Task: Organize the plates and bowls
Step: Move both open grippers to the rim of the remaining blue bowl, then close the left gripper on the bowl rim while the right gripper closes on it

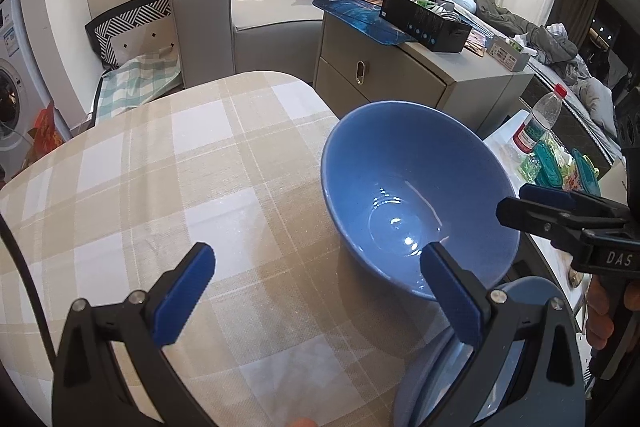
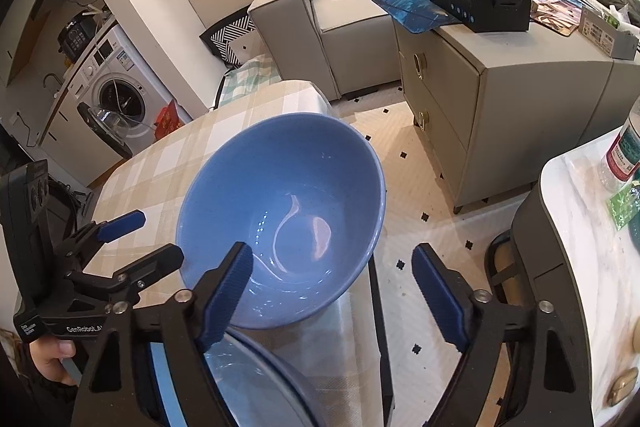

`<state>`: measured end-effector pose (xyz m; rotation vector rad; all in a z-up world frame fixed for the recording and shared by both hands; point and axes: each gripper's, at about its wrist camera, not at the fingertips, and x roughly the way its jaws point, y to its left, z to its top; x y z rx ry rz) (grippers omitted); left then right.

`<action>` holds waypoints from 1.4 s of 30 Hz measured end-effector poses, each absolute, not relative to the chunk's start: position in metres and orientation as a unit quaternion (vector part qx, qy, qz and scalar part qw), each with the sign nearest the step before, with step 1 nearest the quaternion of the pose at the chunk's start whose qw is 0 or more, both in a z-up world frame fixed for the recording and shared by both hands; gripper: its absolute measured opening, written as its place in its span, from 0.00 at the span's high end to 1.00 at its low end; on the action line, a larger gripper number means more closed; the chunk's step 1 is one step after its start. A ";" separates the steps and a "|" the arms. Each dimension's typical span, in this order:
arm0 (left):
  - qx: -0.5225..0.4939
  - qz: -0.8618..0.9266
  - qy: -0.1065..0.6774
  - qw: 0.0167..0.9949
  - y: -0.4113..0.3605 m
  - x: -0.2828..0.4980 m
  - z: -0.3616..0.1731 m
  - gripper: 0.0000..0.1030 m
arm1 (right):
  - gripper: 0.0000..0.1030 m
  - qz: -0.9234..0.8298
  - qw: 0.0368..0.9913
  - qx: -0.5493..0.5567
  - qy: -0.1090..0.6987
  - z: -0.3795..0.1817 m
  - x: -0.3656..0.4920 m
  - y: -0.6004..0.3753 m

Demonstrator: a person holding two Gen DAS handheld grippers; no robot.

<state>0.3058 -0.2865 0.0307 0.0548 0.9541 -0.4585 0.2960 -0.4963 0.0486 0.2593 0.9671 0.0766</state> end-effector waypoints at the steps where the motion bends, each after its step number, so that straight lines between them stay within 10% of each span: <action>1: 0.024 -0.219 0.455 0.863 -0.286 0.306 0.031 0.02 | 0.24 0.037 0.876 0.123 0.466 0.047 0.297 -0.496; 8: 0.023 -0.225 0.455 0.861 -0.287 0.307 0.028 0.15 | 0.46 0.043 0.873 0.112 0.472 0.041 0.299 -0.492; 21: 0.020 -0.274 0.464 0.842 -0.300 0.301 0.026 0.74 | 0.70 0.036 0.876 0.092 0.473 0.039 0.300 -0.490; 42: 0.023 -0.271 0.444 0.854 -0.299 0.293 0.045 0.75 | 0.73 0.028 0.881 0.088 0.464 0.047 0.297 -0.489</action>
